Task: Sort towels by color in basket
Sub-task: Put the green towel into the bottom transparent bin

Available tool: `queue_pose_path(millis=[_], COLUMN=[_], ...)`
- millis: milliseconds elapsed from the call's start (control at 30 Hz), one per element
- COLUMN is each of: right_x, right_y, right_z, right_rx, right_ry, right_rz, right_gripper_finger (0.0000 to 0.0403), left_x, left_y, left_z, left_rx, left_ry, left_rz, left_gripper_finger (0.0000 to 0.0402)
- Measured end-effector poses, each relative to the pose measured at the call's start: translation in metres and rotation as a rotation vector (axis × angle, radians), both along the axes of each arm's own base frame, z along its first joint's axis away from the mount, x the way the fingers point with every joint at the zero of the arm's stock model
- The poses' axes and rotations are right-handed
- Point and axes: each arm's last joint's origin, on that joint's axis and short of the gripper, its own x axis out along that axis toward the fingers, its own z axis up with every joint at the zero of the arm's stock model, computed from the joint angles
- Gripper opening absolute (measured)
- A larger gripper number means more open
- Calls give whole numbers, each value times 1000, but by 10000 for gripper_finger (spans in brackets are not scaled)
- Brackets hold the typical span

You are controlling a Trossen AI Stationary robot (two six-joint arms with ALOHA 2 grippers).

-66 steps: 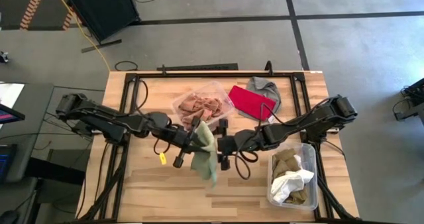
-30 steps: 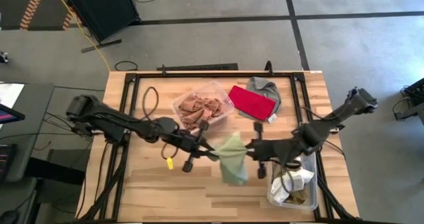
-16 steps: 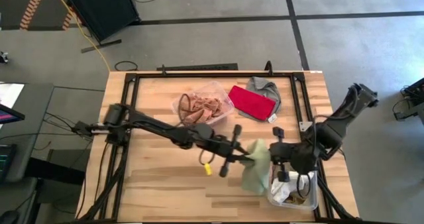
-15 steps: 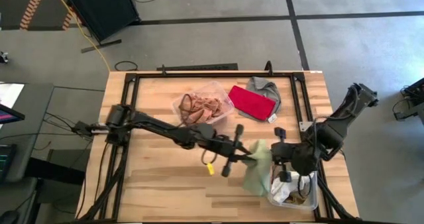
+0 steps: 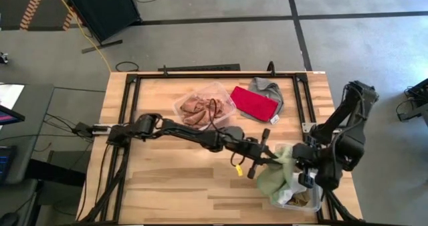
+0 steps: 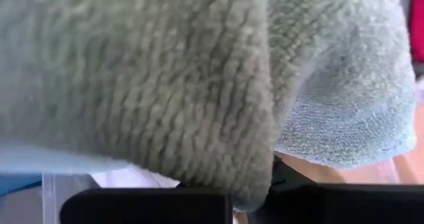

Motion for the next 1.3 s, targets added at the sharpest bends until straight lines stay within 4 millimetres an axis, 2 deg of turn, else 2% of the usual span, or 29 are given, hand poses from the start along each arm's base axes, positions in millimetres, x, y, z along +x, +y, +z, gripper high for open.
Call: queue_pose_path(millis=[200,300,467,600,700,867,967,1133,1300], right_x=[-12,-16,-21,-22,-21,-21,-22,-23,-22], right_y=[7,9,12,14,15,15,14,12,11], right_z=[-2,-2,-3,-3,-3,-2,0,7,14], right_rx=[63,98,153,174,180,178,192,271,312], right_ry=[35,50,100,109,106,102,96,47,-35], right_rz=[-73,-107,-130,-129,-123,-115,-111,-102,-63], right_gripper_finger=[41,52,73,107,151,237,270,282,282], left_x=[17,20,21,21,21,21,21,21,21], left_y=[0,0,1,1,1,1,1,1,2], left_z=[-20,-30,-35,-40,-43,-47,-48,-49,-49], left_rx=[-1,8,34,45,51,56,52,44,42], left_ry=[52,95,156,198,229,274,290,295,296], left_rz=[1,3,7,7,6,5,4,4,4], left_gripper_finger=[2,2,2,2,5,41,74,121,138])
